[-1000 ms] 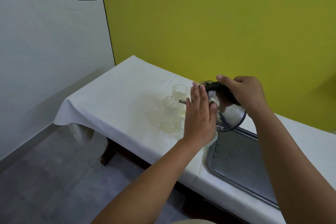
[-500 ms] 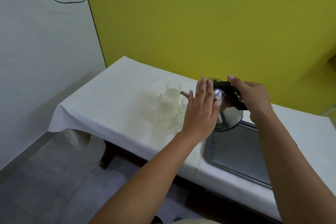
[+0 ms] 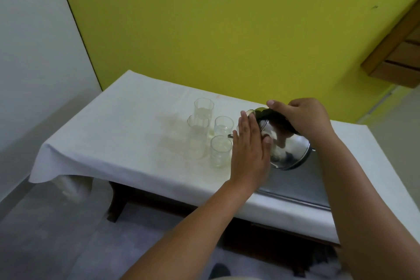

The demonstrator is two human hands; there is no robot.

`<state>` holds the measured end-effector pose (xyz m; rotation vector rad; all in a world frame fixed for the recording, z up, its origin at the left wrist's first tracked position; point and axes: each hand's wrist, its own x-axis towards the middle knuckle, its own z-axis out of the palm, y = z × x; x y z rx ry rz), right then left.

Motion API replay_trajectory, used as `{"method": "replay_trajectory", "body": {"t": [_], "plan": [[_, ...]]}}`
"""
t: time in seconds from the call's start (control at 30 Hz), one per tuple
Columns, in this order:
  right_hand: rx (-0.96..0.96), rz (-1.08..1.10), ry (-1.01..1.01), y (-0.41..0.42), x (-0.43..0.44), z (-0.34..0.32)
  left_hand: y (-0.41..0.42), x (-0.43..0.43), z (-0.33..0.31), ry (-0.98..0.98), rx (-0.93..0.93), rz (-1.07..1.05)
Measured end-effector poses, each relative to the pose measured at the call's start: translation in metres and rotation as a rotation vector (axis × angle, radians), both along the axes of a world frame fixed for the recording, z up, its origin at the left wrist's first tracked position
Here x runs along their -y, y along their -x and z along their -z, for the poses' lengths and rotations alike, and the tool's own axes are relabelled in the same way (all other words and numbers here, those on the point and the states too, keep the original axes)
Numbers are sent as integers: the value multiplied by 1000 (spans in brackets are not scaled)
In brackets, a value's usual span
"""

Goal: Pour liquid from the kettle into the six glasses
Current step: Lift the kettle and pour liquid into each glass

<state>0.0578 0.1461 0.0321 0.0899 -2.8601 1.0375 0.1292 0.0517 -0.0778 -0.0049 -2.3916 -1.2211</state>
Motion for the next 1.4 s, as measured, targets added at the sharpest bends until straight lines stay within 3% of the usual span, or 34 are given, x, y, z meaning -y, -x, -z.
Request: {"method": "replay_trajectory", "body": {"t": [0.67,1.1,1.4], "plan": [[31,95,-136,-19,16,10,-9,10,25,-49,31,109],[24,84,-171,-18,17,17,-8,8,32,-47,4,74],[51,93,-28,-15,-7,19,-6,4,25,-2,34,135]]}}
